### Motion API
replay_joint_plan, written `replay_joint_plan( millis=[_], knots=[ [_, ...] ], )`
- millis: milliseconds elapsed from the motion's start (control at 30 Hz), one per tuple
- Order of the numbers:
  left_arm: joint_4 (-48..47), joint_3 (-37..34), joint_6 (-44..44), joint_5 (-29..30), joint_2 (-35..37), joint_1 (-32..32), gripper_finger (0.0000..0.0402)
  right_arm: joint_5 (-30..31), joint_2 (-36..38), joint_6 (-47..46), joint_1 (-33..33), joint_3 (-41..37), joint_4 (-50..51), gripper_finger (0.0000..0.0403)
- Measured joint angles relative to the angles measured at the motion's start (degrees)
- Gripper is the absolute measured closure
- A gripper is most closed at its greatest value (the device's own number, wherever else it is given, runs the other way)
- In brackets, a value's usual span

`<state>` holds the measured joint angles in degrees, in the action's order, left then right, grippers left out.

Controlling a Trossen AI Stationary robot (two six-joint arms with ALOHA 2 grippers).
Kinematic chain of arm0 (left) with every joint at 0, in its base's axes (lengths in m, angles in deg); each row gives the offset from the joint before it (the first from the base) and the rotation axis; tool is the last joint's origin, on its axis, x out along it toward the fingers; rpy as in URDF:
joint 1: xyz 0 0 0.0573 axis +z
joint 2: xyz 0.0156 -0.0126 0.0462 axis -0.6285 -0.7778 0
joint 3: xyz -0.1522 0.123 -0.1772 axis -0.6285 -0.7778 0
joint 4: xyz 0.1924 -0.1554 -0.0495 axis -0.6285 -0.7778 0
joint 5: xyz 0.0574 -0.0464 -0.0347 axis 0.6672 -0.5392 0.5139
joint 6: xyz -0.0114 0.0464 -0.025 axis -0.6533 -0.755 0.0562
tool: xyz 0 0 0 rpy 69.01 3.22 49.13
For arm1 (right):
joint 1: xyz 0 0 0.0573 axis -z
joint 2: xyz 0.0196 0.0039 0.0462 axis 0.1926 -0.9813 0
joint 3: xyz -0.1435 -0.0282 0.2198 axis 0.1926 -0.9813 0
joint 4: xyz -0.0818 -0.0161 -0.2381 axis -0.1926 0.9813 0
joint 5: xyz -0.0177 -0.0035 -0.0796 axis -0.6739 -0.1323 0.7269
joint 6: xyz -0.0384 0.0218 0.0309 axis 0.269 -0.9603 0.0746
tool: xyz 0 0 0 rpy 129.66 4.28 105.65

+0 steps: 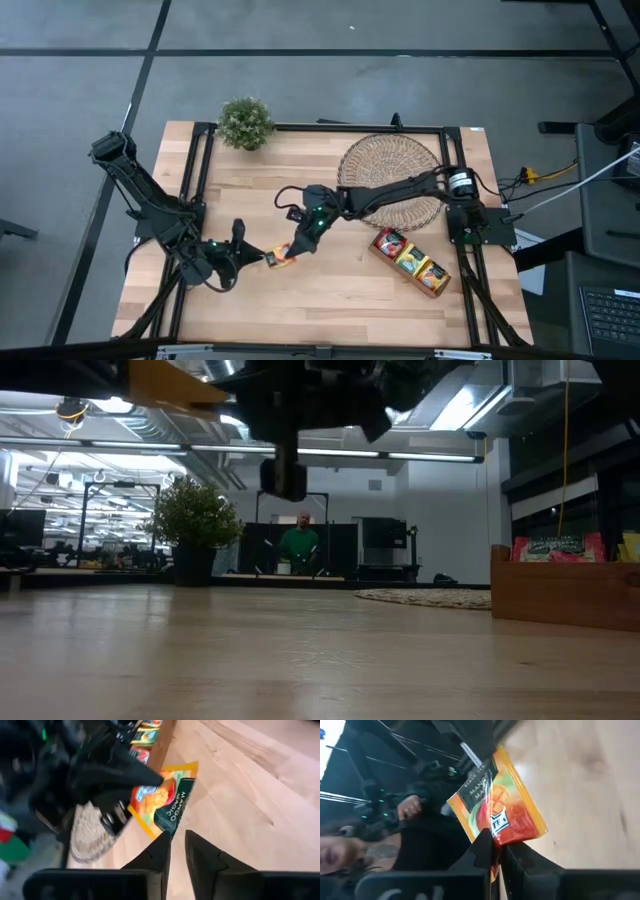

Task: Pick & Place Tea
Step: Put the orange tea bag into the right slot of the wooden organizer

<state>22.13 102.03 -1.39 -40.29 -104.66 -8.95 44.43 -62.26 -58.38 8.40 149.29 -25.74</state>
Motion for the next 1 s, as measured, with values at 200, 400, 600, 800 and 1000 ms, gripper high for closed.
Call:
replay_joint_plan(
  millis=[200, 400, 600, 800, 1000],
  knots=[
    [-2.44, 0.0, 16.96, 0.38, 0.15, 3.77, 0.0319, 7.85, 4.84, 9.36, -0.45, 0.05, 15.51, 0.0375],
    [-2.09, -1.82, 34.89, 0.53, 0.15, 9.67, 0.0302, 24.23, 9.25, 17.26, -3.41, 0.01, 29.47, 0.0375],
    [10.97, -5.28, 43.47, -3.81, 0.15, 15.92, 0.0297, 43.78, 13.36, 20.62, -8.21, 0.01, 35.44, 0.0381],
    [23.67, -9.08, 43.67, -9.41, 0.09, 20.91, 0.0296, 63.48, 16.18, 18.5, -12.7, 0.01, 43.42, 0.0369],
    [38.92, -13.18, 41.95, -11.28, 0.09, 24.69, 0.0289, 72.64, 16.37, 17.08, -14.23, 0.01, 42.2, 0.0381]
  ],
)
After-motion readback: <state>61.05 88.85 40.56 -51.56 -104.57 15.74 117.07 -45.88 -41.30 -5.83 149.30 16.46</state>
